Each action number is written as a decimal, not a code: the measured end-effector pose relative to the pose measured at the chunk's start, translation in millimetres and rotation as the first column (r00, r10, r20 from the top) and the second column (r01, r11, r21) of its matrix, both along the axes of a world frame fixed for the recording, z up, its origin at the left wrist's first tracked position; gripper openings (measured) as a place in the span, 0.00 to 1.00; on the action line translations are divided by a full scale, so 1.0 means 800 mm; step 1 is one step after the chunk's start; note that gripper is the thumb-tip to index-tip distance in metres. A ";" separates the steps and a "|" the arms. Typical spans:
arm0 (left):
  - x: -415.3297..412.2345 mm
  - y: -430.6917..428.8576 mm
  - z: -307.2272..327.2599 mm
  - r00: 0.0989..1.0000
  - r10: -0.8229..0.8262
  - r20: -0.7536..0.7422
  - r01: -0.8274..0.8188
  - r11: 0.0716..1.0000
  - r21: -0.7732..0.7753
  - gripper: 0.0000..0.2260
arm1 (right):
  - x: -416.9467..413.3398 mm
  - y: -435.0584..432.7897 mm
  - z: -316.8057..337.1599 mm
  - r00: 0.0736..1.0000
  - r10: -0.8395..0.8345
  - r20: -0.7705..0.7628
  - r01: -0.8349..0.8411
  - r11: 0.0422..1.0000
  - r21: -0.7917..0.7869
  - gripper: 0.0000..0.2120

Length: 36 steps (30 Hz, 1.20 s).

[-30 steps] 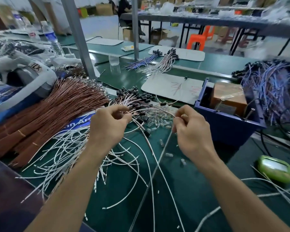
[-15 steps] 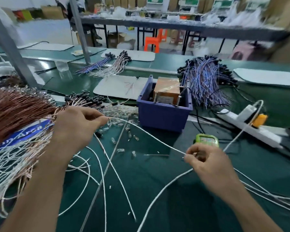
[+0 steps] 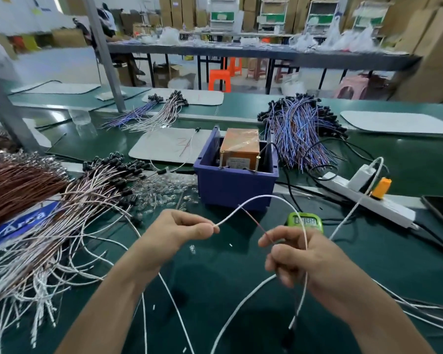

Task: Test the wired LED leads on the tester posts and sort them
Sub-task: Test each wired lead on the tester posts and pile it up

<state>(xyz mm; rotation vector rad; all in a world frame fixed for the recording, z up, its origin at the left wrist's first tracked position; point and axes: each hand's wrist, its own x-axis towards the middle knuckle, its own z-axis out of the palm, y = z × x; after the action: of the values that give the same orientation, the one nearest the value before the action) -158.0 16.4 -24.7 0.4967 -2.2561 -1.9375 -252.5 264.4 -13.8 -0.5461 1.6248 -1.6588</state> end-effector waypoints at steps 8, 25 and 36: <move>-0.020 0.032 -0.017 0.998 0.046 -0.041 -0.053 0.973 -0.223 0.13 | 0.005 -0.026 0.000 0.987 0.159 -0.036 -0.160 0.987 -0.027 0.05; -0.022 0.037 -0.015 0.987 0.059 -0.150 -0.053 0.997 0.047 0.11 | 0.026 -0.004 0.026 0.189 -0.477 -0.859 0.836 0.537 -0.114 0.14; -0.039 0.060 -0.013 0.962 0.014 -0.274 -0.014 1.000 0.002 0.12 | 0.002 -0.050 -0.004 0.677 0.003 -0.736 0.274 0.927 0.255 0.16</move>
<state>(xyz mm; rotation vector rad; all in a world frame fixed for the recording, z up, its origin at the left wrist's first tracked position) -189.2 64.7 -34.8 0.2256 -2.0723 -1.8670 -251.3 224.3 -16.7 -1.0051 2.5385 -1.2447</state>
